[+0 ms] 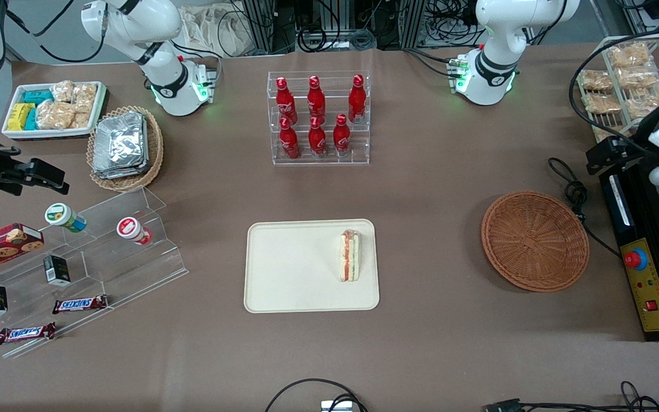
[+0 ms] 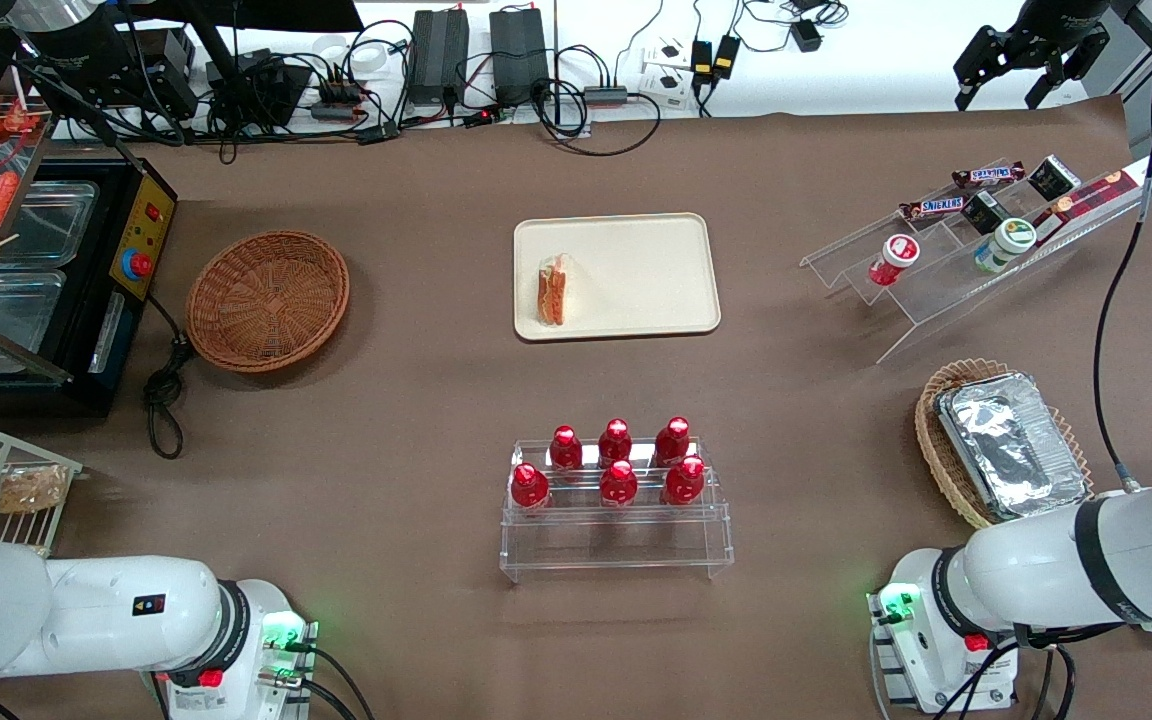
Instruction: Place sandwich from basket to tray
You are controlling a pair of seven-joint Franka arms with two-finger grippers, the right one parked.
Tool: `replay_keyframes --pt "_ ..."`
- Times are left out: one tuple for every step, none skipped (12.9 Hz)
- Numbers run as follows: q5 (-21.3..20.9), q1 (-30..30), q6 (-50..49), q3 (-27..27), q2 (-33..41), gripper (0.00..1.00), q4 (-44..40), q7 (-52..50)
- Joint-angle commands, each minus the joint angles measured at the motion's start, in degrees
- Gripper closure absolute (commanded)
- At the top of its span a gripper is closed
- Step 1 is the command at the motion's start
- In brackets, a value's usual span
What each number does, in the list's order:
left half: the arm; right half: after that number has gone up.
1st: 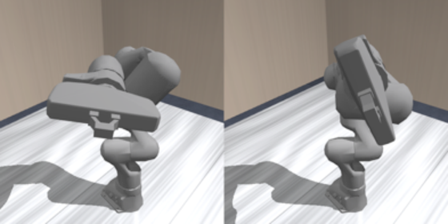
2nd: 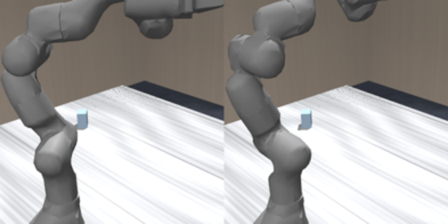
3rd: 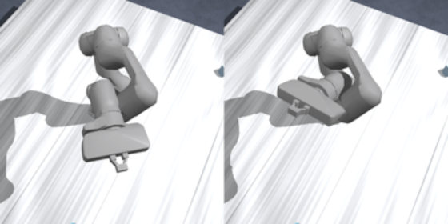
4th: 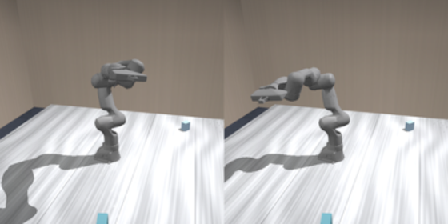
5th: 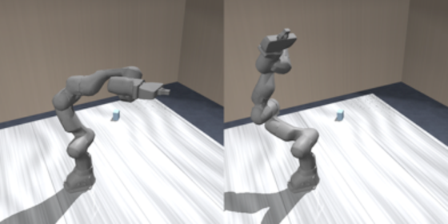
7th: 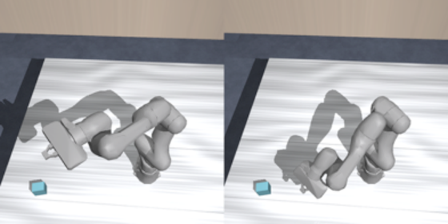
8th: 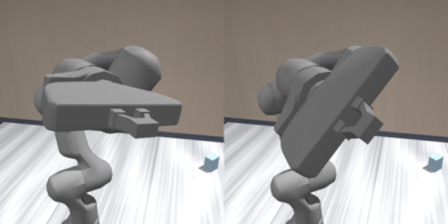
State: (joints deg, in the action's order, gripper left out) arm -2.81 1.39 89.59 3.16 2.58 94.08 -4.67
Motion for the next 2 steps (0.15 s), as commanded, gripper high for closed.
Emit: replay_keyframes --pt "1.05 -0.69 -2.13 -0.79 2.17 0.0 -0.02 1.15" --pt "1.05 -0.69 -2.57 -0.79 2.08 0.0 -0.21 1.15"
